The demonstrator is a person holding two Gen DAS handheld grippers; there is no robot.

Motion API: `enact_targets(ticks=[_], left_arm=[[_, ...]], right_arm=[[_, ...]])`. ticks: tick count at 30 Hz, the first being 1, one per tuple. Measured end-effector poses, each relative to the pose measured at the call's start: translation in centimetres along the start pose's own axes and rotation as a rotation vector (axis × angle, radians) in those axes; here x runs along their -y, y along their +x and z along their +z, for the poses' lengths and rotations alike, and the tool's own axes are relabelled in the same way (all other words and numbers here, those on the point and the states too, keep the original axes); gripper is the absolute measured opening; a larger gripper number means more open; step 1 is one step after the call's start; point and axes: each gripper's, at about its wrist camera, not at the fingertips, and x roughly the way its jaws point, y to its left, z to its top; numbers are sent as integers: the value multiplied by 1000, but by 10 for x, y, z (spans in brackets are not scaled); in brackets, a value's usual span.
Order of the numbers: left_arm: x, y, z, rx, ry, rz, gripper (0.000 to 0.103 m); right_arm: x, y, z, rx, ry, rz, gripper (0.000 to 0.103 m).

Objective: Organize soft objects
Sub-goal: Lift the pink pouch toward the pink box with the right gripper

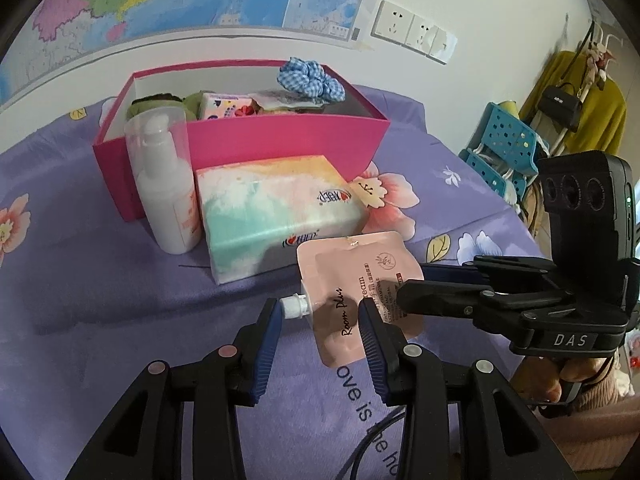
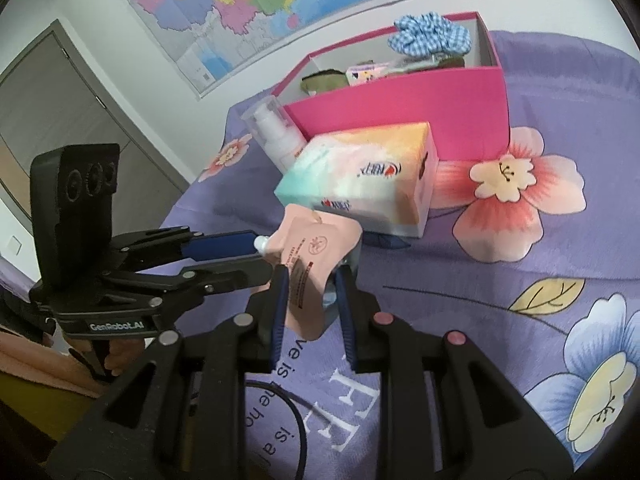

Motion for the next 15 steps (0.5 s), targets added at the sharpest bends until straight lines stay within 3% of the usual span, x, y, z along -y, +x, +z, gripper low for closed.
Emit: enact_targets(ticks=[15], left_arm=[[4, -6, 6, 25, 10, 20, 39]], right_arm=[[-6, -3, 13, 32, -28, 5, 27]])
